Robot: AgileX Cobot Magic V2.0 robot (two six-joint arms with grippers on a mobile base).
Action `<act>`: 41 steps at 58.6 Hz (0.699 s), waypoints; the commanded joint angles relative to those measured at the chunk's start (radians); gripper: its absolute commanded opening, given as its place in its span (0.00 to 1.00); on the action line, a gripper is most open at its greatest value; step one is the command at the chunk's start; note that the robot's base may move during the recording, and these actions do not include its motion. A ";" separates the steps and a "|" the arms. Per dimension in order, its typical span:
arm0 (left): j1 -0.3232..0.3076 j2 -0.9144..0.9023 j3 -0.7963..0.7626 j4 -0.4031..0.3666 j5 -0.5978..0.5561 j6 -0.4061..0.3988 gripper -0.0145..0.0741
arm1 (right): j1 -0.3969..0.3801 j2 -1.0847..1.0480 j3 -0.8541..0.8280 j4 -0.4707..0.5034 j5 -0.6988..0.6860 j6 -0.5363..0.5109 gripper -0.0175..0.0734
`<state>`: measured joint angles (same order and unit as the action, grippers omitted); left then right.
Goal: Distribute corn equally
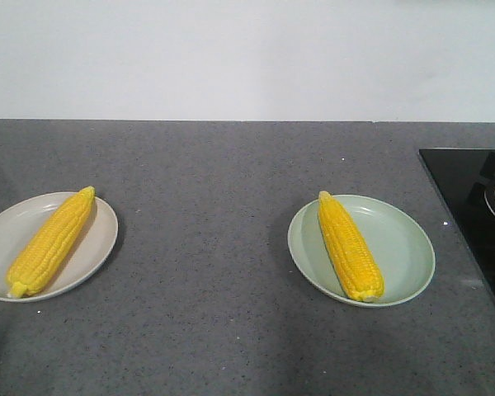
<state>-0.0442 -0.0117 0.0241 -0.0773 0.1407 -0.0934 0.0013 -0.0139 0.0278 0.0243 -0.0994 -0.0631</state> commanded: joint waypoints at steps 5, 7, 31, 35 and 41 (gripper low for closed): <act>-0.001 -0.014 -0.022 -0.001 -0.068 -0.010 0.16 | -0.011 -0.005 0.020 -0.003 -0.056 0.010 0.19; -0.001 -0.014 -0.022 -0.001 -0.068 -0.010 0.16 | -0.011 -0.005 0.020 -0.003 -0.053 0.014 0.19; -0.001 -0.014 -0.022 -0.001 -0.068 -0.010 0.16 | -0.011 -0.005 0.018 -0.003 -0.053 0.017 0.19; -0.001 -0.014 -0.022 -0.001 -0.068 -0.010 0.16 | -0.011 -0.005 0.018 -0.003 -0.053 0.017 0.19; -0.001 -0.014 -0.022 -0.001 -0.068 -0.010 0.16 | -0.011 -0.005 0.019 -0.003 -0.054 0.017 0.19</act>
<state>-0.0442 -0.0117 0.0241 -0.0773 0.1407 -0.0934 -0.0050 -0.0139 0.0278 0.0253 -0.0835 -0.0488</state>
